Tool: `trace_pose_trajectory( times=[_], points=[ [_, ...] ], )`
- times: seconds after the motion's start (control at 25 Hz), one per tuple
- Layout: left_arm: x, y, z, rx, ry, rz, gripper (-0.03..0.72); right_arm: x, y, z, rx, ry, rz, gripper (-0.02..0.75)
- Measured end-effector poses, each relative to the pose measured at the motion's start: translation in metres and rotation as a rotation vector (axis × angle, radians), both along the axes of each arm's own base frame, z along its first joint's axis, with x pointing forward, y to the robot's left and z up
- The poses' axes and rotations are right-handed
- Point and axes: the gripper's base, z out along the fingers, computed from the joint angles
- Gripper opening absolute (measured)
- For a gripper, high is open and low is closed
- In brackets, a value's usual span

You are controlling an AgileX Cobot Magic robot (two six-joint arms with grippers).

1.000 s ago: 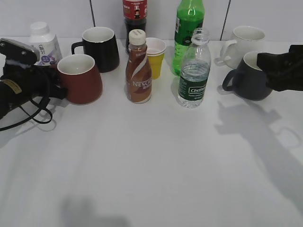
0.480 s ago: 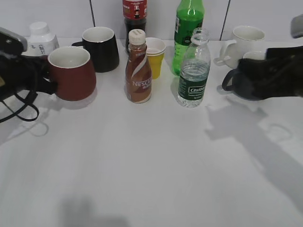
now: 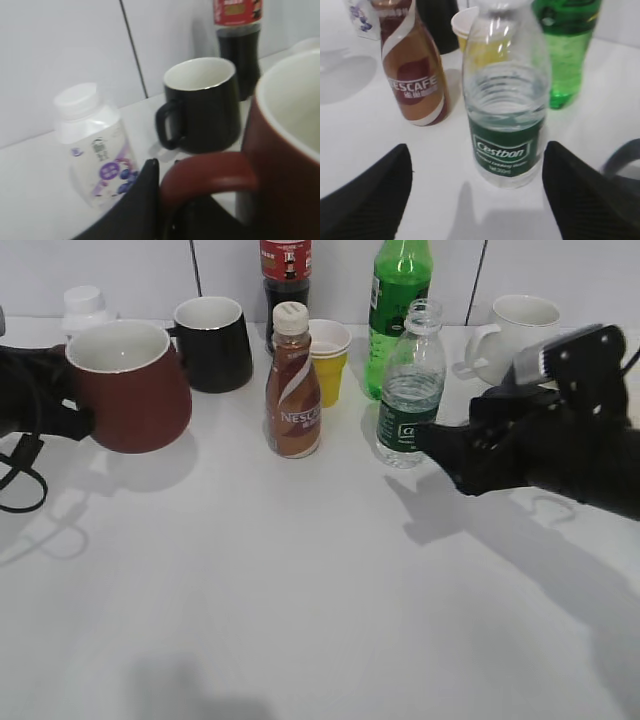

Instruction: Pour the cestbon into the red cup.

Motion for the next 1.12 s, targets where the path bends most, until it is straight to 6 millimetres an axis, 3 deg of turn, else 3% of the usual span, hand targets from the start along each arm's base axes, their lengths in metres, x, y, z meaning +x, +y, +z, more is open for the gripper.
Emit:
trace_pose_trajectory(
  times=[0.44, 0.76, 1.0, 1.12],
  points=[
    [-0.018, -0.037, 0.009, 0.007, 0.038, -0.131, 0.044, 0.05, 0.016, -0.041, -0.048, 0.042, 0.013, 0.597],
    [-0.021, -0.037, 0.012, 0.015, 0.055, -0.132, 0.044, 0.081, 0.029, -0.046, -0.062, -0.009, 0.061, 0.596],
    [-0.023, -0.039, 0.012, 0.025, 0.055, -0.168, 0.043, 0.092, 0.033, -0.051, -0.071, -0.02, 0.078, 0.594],
    [-0.025, -0.043, 0.011, 0.013, 0.073, -0.209, 0.043, 0.094, 0.034, -0.051, -0.071, -0.022, 0.078, 0.538]
  ],
)
